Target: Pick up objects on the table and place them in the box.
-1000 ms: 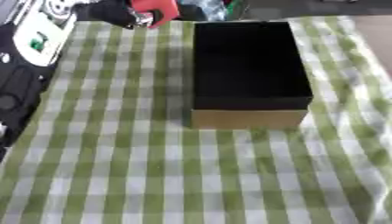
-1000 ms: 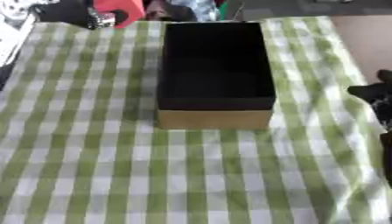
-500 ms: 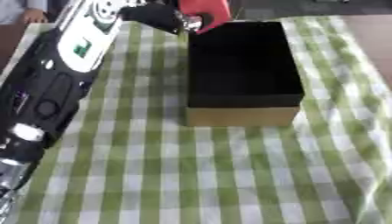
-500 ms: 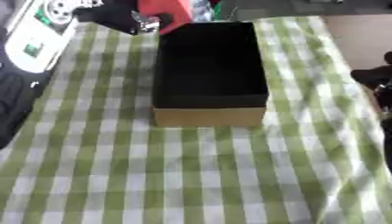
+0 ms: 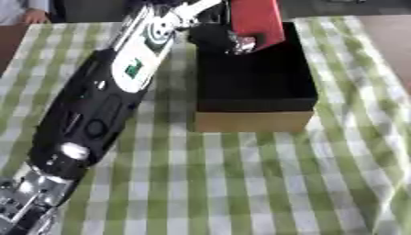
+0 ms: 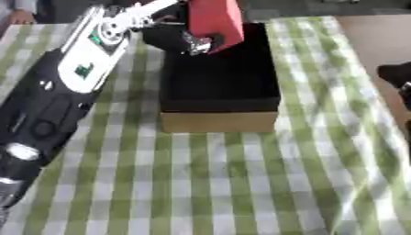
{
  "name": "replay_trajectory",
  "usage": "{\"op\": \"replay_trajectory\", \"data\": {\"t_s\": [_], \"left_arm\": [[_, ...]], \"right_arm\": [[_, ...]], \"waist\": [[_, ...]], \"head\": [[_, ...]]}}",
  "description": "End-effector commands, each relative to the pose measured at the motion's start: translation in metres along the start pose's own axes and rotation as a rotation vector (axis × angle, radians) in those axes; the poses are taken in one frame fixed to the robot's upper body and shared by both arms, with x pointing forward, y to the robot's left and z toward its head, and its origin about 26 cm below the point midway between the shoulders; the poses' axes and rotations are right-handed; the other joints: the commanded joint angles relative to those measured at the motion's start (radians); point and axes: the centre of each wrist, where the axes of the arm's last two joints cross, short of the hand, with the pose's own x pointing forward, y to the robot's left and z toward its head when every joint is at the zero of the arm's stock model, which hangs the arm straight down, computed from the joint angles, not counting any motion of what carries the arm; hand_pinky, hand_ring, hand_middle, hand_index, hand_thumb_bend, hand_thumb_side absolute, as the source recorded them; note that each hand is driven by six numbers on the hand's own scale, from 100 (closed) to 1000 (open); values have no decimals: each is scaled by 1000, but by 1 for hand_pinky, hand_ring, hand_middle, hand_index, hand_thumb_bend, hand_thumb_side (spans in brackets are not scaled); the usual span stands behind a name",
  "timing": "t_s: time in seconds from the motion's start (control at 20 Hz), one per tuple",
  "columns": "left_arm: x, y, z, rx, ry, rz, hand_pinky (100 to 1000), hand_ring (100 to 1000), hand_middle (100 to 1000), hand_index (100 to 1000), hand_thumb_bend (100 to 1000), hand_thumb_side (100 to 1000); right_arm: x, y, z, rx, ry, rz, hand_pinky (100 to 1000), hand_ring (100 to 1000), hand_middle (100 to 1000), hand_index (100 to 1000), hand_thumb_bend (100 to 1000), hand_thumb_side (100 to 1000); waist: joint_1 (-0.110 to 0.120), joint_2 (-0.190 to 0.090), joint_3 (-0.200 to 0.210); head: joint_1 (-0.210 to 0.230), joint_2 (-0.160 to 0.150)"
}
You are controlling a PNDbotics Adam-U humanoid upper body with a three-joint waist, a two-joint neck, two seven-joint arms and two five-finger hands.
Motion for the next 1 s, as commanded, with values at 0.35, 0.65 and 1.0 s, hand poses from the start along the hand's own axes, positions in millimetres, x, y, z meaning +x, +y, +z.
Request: {"op": "replay_trajectory", "data": {"t_s": [0.35,0.65,1.0], "left_arm": [[8,-12,-7,-21,10,-71,649,590,535,664,100,611],[8,-20,-8,-51,0,-97,667,658,621,787,149,646],[8,-23,-8,-66,-14,-156,817,893,906,1000,725,827]], "right_arm": [[7,-1,-7,4,-24,-2,840,723,606,812,100,884],[6,0,-6,5,-19,-3,840,721,605,810,100,886],[6,1,-5,8,-12,-3,840,721,605,809,100,887]], "waist": [[3,-38,-5],[3,-37,-8],[6,-39,-9]], "head": [[8,-1],[8,-3],[7,-4]]}}
